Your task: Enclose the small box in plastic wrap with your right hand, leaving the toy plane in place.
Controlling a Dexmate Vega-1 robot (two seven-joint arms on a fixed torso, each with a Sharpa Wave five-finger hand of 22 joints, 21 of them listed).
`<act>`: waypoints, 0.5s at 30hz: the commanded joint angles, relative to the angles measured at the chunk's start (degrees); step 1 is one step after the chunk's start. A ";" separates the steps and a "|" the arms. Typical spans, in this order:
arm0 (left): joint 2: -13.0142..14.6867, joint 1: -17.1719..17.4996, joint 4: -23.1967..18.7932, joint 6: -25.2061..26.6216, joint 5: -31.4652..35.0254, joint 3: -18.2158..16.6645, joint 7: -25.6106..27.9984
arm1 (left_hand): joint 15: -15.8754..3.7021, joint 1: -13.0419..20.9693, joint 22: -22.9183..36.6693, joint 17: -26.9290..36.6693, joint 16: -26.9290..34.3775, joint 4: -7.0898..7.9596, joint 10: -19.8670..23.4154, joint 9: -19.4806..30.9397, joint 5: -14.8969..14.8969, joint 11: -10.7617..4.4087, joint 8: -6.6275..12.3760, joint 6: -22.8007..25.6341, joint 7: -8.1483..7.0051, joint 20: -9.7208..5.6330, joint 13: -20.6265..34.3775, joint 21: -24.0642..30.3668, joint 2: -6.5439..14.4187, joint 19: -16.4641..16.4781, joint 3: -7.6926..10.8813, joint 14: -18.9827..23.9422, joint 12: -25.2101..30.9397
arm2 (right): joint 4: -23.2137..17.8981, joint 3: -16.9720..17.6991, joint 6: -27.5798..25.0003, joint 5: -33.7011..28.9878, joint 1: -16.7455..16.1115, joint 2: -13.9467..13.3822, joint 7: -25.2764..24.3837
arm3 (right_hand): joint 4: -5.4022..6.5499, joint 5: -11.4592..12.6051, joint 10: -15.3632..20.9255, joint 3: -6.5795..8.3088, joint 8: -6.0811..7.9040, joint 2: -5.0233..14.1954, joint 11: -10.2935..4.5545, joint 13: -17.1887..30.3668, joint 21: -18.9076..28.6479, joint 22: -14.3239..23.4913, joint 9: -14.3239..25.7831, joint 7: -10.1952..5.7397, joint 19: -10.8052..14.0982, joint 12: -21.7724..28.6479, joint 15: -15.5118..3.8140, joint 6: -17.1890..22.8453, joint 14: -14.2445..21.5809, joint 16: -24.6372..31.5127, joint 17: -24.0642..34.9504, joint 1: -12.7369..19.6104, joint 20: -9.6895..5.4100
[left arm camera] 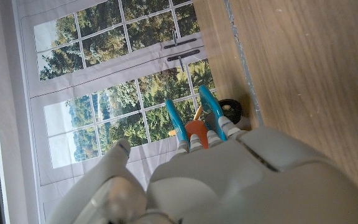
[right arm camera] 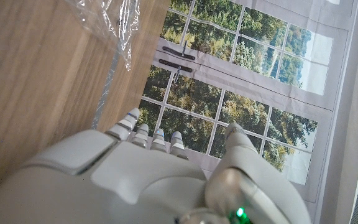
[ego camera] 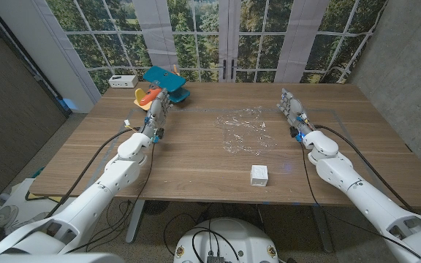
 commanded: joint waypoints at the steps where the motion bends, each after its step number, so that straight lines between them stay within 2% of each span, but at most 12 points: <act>1: 0.36 0.77 -1.17 0.10 0.18 -0.34 0.82 | 0.04 0.03 0.25 0.25 0.36 0.04 -8.13 0.09 0.29 0.08 0.39 -11.58 -0.42 0.17 0.30 0.29 0.48 -8.24 0.38 -12.50 0.29 | -1.04 -1.33 1.13 -5.49 0.47 -2.35 -1.64 | -0.65 -0.25 1.50 0.47 0.56 -0.09 0.30 0.20 0.43 0.20 0.33 -0.15 0.77 0.59 0.35 1.15 1.47 0.49 0.26 1.12 0.78; 6: 0.23 0.53 -1.11 0.47 0.24 -0.11 0.84 | 0.13 0.06 0.27 0.25 0.40 -0.01 -8.08 0.10 0.28 -0.01 0.37 -11.51 -0.51 0.39 0.30 0.29 0.47 -7.87 0.34 -12.19 0.24 | -5.10 -2.28 -0.78 -10.73 -0.35 -5.67 -4.51 | -0.91 -0.51 2.02 0.25 0.67 -0.59 0.37 0.23 0.76 0.23 0.37 -0.11 1.93 0.59 0.40 2.07 2.92 0.85 0.35 1.16 1.35; 15: 0.27 -0.19 -0.83 1.02 0.44 0.35 0.25 | 0.30 0.12 0.30 0.25 0.46 -0.08 -8.07 0.12 0.28 0.08 0.27 -11.67 -0.86 0.77 0.31 0.22 0.47 -7.43 0.27 -11.72 0.16 | -13.57 -3.53 -6.13 -19.09 -1.67 -11.89 -7.49 | -0.86 -0.59 2.86 -0.21 0.86 -1.21 0.31 0.26 0.69 0.24 0.40 -0.24 2.11 0.76 0.42 3.13 3.51 0.92 0.49 0.70 1.59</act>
